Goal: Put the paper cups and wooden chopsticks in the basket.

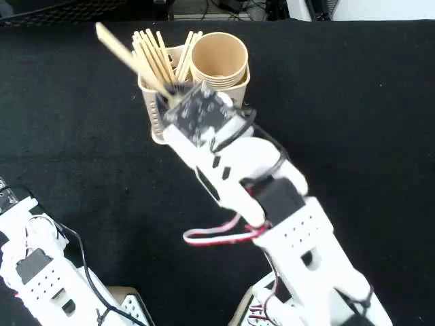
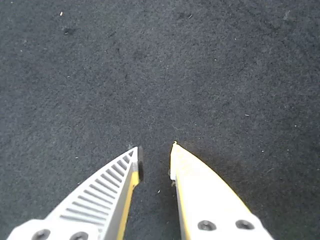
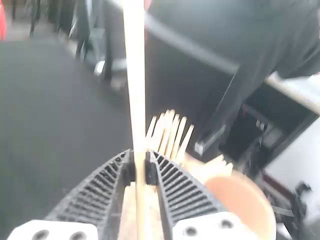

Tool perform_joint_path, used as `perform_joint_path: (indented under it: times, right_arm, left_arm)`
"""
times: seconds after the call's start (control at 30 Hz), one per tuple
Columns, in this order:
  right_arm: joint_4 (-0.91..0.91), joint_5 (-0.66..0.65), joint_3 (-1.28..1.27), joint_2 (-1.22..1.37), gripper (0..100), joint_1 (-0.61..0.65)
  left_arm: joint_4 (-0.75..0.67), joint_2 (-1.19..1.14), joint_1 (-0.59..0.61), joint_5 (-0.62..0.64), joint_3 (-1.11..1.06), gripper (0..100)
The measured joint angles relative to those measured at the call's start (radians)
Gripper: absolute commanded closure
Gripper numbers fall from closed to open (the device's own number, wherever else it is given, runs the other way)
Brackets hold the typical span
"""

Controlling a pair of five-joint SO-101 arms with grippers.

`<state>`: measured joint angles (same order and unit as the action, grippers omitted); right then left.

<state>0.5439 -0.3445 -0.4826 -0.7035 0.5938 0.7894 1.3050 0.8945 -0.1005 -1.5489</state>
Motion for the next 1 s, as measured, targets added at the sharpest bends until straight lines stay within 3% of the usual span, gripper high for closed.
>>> perform_joint_path:
  times: [0.3, 0.47, 0.9, 1.0]
  right_arm:
    - [-0.338, 0.299, 0.184, 0.316, 98.5, -0.052]
    - [-0.450, 0.319, 0.262, 0.496, 98.5, -0.098]
    - [-0.468, 0.321, 0.282, 0.707, 98.2, -0.098]
    - [-0.422, 0.321, 0.270, 0.703, 89.0, -0.097]
  left_arm:
    - [0.000, 0.000, 0.000, 0.000, 0.000, 88]
    - [0.000, 0.000, 0.000, 0.000, 0.000, 88]
    - [0.000, 0.000, 0.000, 0.000, 0.000, 88]
    - [0.000, 0.000, 0.000, 0.000, 0.000, 88]
